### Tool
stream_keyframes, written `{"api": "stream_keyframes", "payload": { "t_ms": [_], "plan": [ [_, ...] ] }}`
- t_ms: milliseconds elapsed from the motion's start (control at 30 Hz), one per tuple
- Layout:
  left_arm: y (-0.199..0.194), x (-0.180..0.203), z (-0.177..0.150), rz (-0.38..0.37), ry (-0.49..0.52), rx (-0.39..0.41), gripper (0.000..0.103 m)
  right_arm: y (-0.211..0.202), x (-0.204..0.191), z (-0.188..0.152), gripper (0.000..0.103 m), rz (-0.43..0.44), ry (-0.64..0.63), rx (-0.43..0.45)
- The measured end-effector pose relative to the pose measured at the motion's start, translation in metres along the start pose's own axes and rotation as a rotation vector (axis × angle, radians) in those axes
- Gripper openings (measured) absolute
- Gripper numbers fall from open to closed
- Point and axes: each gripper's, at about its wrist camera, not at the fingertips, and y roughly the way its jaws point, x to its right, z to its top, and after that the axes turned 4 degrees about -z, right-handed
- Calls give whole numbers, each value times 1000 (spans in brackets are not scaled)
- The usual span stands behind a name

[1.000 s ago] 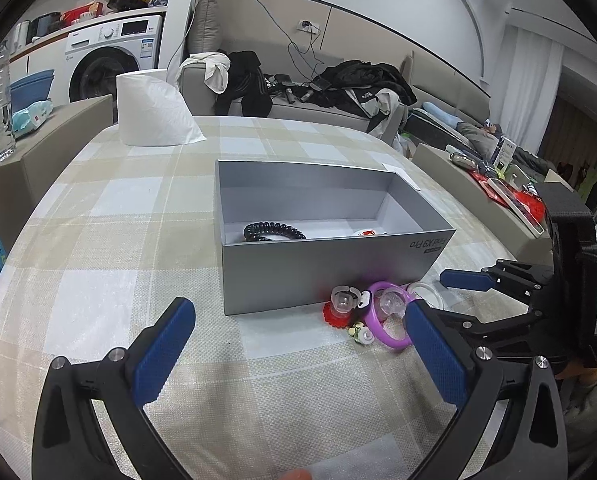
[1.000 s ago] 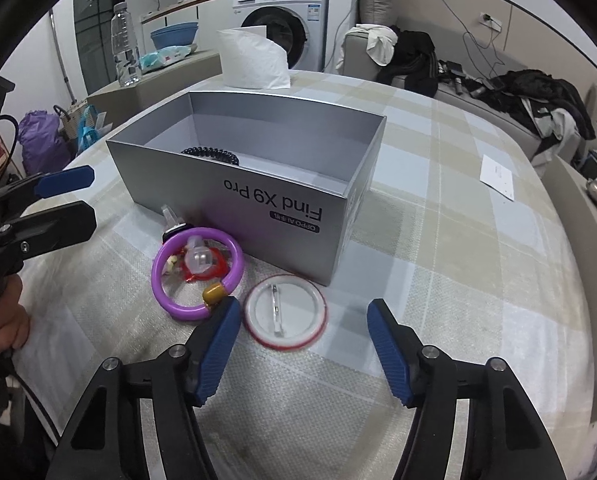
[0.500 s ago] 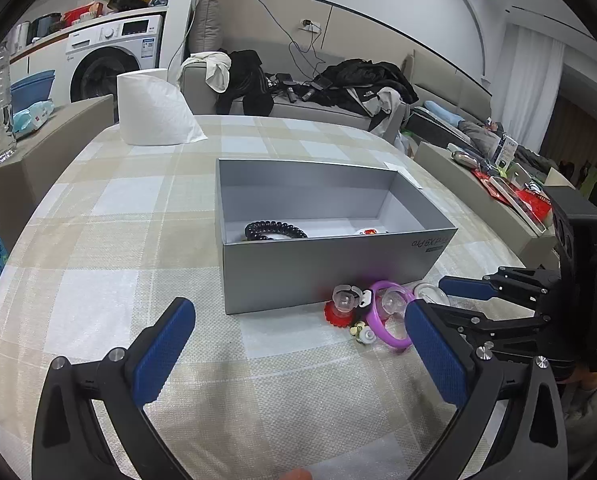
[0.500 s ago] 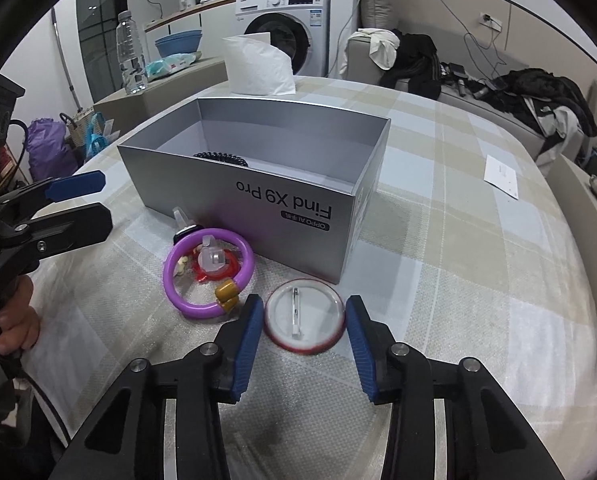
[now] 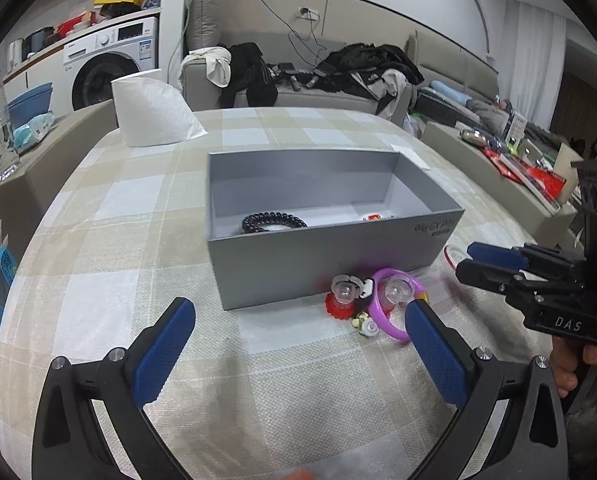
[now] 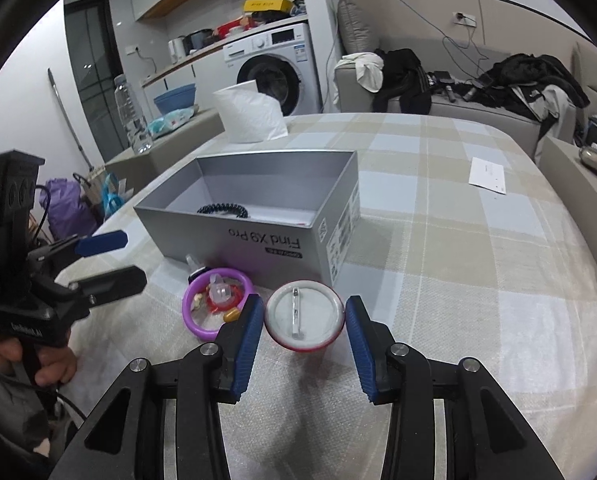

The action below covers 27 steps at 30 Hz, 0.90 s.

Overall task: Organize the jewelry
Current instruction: 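Grasp the purple ring with the left tool while the right tool holds the clear badge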

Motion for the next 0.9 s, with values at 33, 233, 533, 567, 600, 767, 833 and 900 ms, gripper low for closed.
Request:
{"api": "stream_keyframes", "payload": {
  "t_ms": [33, 233, 533, 567, 600, 767, 833, 900],
  "plan": [
    [2, 1, 1, -13, 3, -10, 102, 0, 1, 0, 41, 2, 5, -1],
    [16, 4, 4, -111, -6, -88, 71, 0, 2, 0, 41, 15, 10, 0],
    [22, 19, 4, -151, 21, -154, 33, 0, 8, -1, 41, 30, 30, -1],
    [20, 20, 4, -150, 26, -153, 32, 0, 7, 0, 41, 31, 30, -1],
    [19, 21, 4, -157, 28, -153, 32, 0, 7, 0, 41, 33, 31, -1],
    [18, 25, 0, -179, 53, -176, 25, 0, 8, 0, 41, 38, 34, -1],
    [20, 25, 0, -178, 49, -184, 25, 0, 8, -1, 41, 39, 36, -1],
    [22, 24, 2, -182, 45, -183, 25, 0, 8, -1, 41, 39, 36, 0]
  ]
}}
